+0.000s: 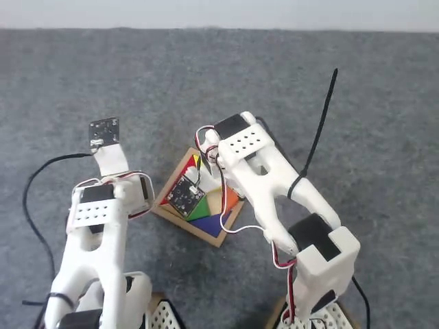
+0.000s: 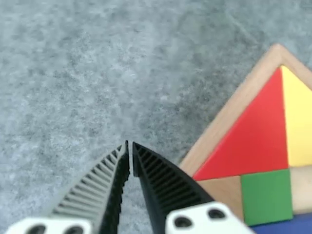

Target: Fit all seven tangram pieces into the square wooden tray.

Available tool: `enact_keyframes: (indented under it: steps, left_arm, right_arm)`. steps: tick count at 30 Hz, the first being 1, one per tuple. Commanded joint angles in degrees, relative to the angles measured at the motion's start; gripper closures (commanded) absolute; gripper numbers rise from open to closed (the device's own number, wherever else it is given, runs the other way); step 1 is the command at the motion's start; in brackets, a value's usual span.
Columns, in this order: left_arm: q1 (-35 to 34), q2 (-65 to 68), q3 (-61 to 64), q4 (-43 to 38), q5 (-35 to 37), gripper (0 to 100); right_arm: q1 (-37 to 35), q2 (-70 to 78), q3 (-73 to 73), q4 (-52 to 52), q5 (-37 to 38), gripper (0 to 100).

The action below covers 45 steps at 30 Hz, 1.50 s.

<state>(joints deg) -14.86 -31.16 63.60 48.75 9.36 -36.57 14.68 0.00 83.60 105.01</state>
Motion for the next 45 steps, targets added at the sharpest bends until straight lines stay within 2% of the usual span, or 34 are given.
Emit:
enact_keyframes:
  steps: [1,10,18,21,27,30,40,45]
  left_arm:
    - [-1.7,-2.3,-2.7,-1.1,-0.4,99]
    - [-1.7,-2.3,-2.7,-1.2,-0.4,99]
    - [-1.6,-2.3,-2.7,-1.2,-0.4,99]
    - [-1.6,-2.3,-2.7,-1.2,-0.4,99]
    - [-1.6,-2.3,-2.7,-1.2,-0.4,99]
    - [-1.6,-2.3,-2.7,-1.2,-0.4,99]
    - [-1.6,-2.3,-2.7,-1.2,-0.4,99]
    - [-1.6,-2.3,-2.7,-1.2,-0.4,99]
  right_arm:
    - [-0.3,-0.9,-2.0,-0.5,1.9,99.1]
    - [-1.5,-0.9,7.2,-11.6,3.1,99.1]
    - [-1.2,-0.9,11.6,-14.5,2.7,99.1]
    - [-1.2,-1.3,11.7,-14.5,-0.4,99.1]
    - [0.3,-1.5,12.0,-13.8,-1.0,99.1]
    - [0.4,-1.1,12.0,-13.8,-4.2,99.1]
    - [1.3,-1.6,12.0,-12.5,-4.7,99.0]
    - [1.0,-1.3,5.2,-3.3,-2.0,99.0]
